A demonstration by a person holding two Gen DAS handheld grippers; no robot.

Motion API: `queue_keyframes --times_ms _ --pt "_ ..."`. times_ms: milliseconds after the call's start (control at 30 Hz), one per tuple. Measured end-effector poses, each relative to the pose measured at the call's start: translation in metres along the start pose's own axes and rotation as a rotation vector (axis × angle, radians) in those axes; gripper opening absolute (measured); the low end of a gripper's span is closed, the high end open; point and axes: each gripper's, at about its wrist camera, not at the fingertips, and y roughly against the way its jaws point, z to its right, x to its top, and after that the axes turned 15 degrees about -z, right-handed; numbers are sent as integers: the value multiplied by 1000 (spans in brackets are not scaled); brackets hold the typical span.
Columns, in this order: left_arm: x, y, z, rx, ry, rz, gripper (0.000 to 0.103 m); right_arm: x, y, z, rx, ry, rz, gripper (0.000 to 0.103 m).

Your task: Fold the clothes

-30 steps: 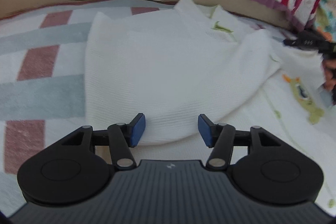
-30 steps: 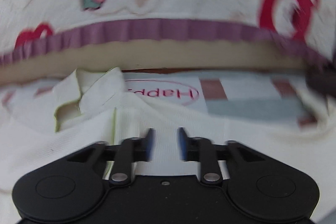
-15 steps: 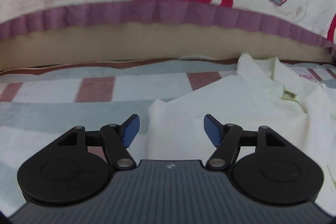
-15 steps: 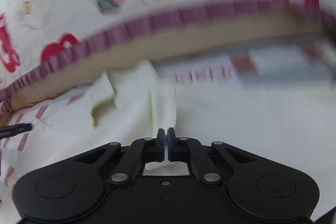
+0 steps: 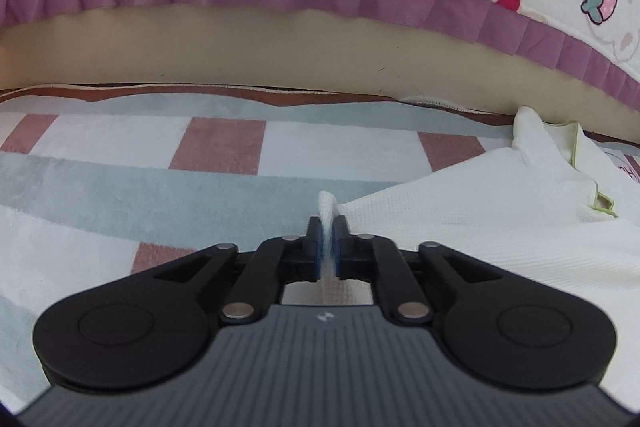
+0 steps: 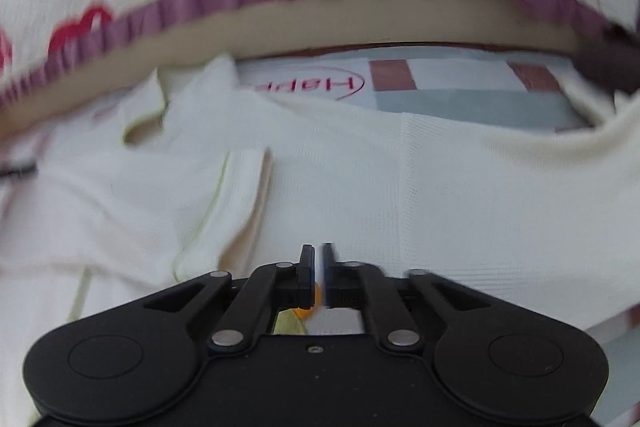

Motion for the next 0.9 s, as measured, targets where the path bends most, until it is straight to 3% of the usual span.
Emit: queue_keyframes --times_ms 33,67,100,167,300,367,433,467,533,633,767,867,900 --pt "0 3 1 0 4 6 38 2 -1 4 29 -38 11 16" --pt "-1 8 3 -2 4 14 48 6 -4 6 61 -74 13 30" --pt "-2 13 5 -9 -5 20 48 11 -8 6 90 -103 13 44" --pt "-4 25 12 -37 -42 22 48 21 -18 5 146 -157 10 52" --pt "-14 44 23 -225 -64 -51 44 37 -43 -16 140 -177 10 52" --pt "-26 47 29 -293 -77 -93 41 38 -52 -31 89 -113 47 53" --pt "-41 44 37 -309 -114 -149 41 40 -55 -44 41 -14 80 28" --pt "-49 41 39 -301 -130 -180 41 41 -57 -50 20 40 94 7" --pt "-65 37 41 -279 -152 -237 41 46 -53 -54 -9 80 147 7" --pt "-78 43 41 -263 -169 -257 41 53 -43 -51 -22 52 217 6" --pt "-90 50 46 -214 -182 -261 41 58 -49 -57 -140 98 143 7" --pt "-90 51 51 -193 -193 -251 44 50 -45 -63 -240 100 157 23" --pt "-90 51 53 -193 -197 -248 46 45 -42 -65 -252 102 164 24"
